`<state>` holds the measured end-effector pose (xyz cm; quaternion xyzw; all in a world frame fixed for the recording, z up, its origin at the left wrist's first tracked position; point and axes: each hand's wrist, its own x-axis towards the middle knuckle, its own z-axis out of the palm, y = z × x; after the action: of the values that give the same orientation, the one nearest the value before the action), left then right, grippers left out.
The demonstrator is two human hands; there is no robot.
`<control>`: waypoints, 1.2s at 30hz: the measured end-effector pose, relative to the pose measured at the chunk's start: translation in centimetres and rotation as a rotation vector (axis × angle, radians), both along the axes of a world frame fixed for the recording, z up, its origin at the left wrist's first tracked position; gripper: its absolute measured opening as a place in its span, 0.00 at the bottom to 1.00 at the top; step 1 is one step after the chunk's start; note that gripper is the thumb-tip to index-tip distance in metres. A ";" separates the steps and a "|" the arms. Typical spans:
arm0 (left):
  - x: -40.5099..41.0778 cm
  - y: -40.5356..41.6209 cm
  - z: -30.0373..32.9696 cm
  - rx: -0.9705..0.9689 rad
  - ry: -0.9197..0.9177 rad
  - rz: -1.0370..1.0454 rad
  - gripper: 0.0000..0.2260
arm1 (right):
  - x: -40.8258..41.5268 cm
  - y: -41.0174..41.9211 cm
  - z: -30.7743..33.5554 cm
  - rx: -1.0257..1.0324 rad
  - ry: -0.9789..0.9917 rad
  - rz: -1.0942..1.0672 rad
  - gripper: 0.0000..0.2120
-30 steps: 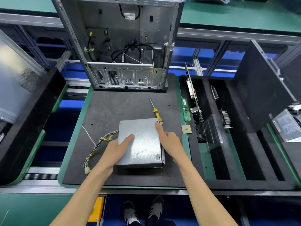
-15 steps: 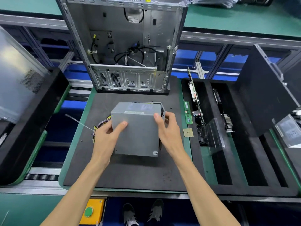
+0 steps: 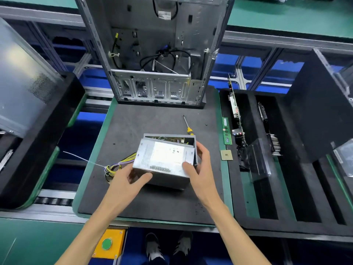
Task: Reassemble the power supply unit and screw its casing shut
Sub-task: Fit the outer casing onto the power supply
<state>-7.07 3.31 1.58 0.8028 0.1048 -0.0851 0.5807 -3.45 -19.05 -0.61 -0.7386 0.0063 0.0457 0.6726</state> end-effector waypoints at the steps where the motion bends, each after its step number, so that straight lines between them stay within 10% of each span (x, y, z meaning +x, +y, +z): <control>1: -0.4 0.0 0.1 0.019 0.026 -0.027 0.16 | -0.4 -0.1 -0.1 -0.012 0.005 -0.004 0.35; 11: -1.9 -1.1 0.9 -0.080 -0.034 0.240 0.09 | -0.9 -1.3 0.6 0.030 0.059 0.073 0.33; 20: -1.7 -2.3 1.5 -0.029 -0.058 0.275 0.12 | -1.2 -0.9 0.2 -0.151 0.007 0.247 0.60; 27: -2.6 -4.2 1.2 0.069 0.005 0.155 0.13 | -1.9 -0.6 -0.4 -0.127 -0.017 0.174 0.57; 36: -2.8 -4.7 2.1 -0.409 0.044 0.415 0.16 | -2.4 -0.6 0.8 0.014 0.026 0.126 0.38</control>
<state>-9.87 -1.36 3.65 0.6285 0.2603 -0.0013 0.7329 -5.80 -19.65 0.14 -0.7320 -0.0319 0.0976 0.6735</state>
